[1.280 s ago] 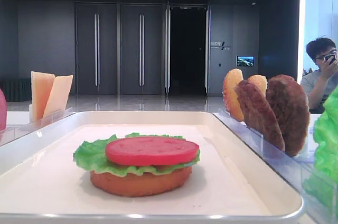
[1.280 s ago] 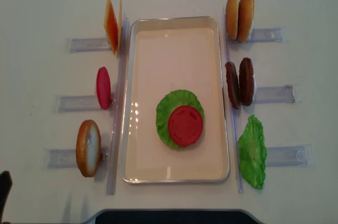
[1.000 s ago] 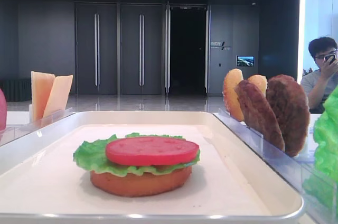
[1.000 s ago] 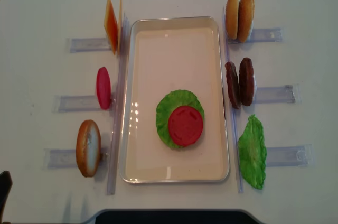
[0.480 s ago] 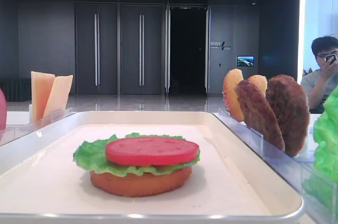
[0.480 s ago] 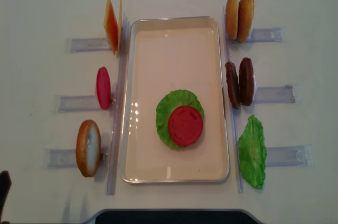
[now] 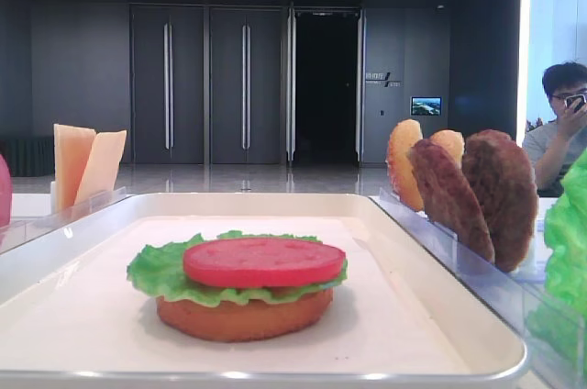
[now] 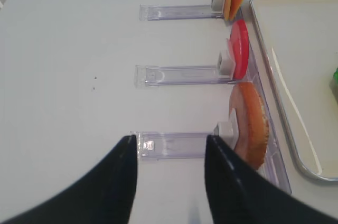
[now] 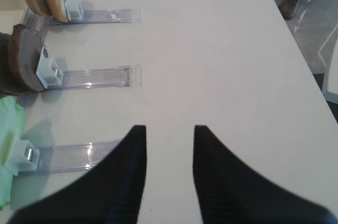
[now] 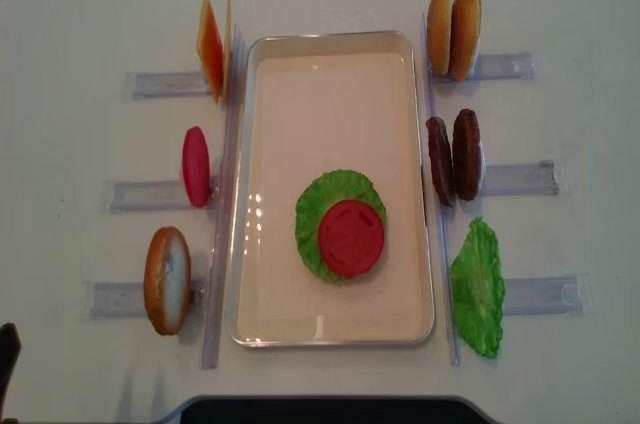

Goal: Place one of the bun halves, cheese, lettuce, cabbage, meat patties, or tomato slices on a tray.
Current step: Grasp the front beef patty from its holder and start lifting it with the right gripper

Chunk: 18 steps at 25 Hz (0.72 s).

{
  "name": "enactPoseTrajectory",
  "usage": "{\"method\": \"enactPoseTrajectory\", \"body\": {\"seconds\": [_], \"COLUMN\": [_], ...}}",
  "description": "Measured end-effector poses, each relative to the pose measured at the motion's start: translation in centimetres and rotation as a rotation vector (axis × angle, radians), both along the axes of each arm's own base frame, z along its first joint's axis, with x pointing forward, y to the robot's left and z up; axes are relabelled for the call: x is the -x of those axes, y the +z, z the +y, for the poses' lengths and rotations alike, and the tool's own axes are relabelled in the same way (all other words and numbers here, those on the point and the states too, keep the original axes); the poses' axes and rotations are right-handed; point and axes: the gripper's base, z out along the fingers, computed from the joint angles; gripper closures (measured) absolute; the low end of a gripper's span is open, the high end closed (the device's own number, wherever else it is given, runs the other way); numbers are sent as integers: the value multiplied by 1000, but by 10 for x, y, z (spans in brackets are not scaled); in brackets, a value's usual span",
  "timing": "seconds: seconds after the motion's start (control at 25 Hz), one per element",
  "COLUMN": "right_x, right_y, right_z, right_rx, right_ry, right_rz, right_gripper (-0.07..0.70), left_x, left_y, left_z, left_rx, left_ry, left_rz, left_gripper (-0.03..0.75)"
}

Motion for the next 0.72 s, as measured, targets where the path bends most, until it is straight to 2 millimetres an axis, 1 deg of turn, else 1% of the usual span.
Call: {"method": "enactPoseTrajectory", "body": {"seconds": [0.72], "right_x": [0], "right_y": [0], "right_z": [0], "right_rx": [0], "right_ry": [0], "right_rz": [0], "right_gripper": [391], "left_x": [0], "left_y": [0], "left_z": [0], "left_rx": [6], "left_ry": [9], "left_rz": [0], "left_gripper": [389]}}
